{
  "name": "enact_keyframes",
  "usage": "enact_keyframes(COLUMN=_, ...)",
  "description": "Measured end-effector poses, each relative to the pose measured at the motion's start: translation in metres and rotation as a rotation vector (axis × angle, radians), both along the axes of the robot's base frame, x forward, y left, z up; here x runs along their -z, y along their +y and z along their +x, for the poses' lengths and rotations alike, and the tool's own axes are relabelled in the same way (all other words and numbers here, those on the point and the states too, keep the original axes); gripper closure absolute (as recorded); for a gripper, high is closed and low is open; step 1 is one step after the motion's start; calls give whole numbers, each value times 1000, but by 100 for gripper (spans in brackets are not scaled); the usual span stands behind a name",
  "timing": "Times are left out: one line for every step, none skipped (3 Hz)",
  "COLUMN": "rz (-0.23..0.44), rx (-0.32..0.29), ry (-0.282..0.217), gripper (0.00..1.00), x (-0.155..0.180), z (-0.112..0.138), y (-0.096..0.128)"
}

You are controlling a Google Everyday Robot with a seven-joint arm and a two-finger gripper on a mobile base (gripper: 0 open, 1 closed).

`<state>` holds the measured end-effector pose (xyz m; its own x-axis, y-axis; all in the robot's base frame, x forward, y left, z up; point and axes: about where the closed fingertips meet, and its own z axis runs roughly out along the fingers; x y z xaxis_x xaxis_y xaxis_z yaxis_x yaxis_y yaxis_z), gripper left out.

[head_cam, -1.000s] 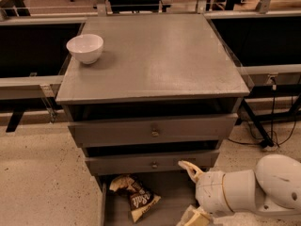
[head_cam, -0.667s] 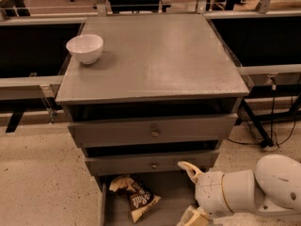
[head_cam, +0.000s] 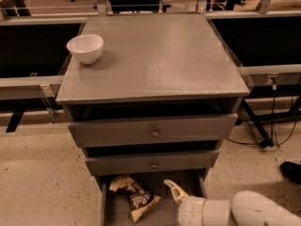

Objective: Pick brown chip bag from bottom drawer and place on counter

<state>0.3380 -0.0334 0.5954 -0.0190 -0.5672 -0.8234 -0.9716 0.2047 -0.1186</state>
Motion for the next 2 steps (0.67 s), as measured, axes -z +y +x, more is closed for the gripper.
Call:
enact_keyframes(rz=4, rx=2, ry=-54, gripper=0, x=64, z=4, y=15)
enact_keyframes(rz=23, rx=63, ry=-35, gripper=0, x=93, z=10, y=18)
